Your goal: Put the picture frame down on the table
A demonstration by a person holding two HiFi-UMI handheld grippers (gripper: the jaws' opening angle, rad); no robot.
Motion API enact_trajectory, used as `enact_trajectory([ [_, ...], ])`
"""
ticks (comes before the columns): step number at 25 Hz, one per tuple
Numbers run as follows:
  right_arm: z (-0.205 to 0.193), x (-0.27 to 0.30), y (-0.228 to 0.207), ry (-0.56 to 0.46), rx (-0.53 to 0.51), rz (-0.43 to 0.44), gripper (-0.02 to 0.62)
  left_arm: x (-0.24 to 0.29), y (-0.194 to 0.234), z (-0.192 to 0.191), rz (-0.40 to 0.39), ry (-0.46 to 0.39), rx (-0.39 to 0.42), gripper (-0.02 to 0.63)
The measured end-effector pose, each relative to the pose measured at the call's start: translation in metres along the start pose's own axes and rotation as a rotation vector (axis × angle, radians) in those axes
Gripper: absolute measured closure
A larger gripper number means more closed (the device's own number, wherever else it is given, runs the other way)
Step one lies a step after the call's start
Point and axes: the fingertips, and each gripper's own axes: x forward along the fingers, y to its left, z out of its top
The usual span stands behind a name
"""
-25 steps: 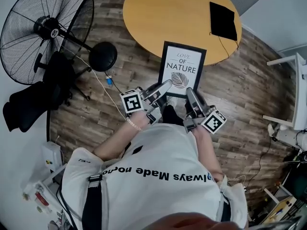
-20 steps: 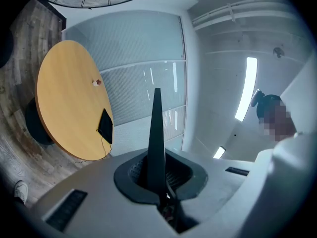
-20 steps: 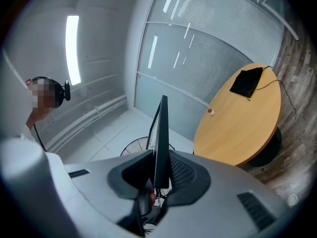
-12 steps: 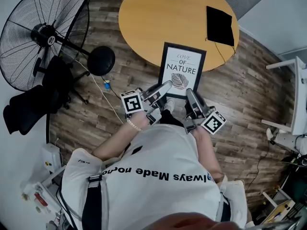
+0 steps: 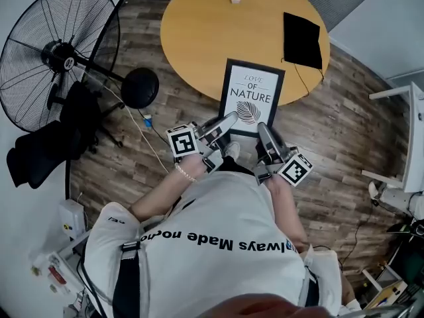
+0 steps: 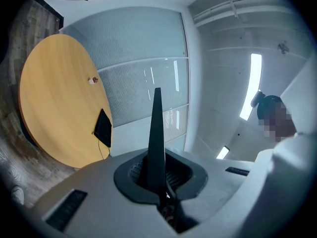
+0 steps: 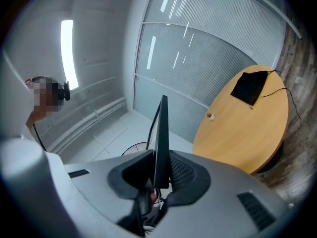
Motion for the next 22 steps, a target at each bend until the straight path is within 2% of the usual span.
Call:
enact_trajectory([
  [13,0.042,0.009,-0.031,0.004,0.013,0.0,0.497,0.047,0.017,0.011,0.019,0.001,-0.001,0.571],
  [22,0.044,0.009,-0.037,0.014,0.022,0.011,0.497,0.05,0.023,0.008,0.032,-0.012,-0.008,0.571],
])
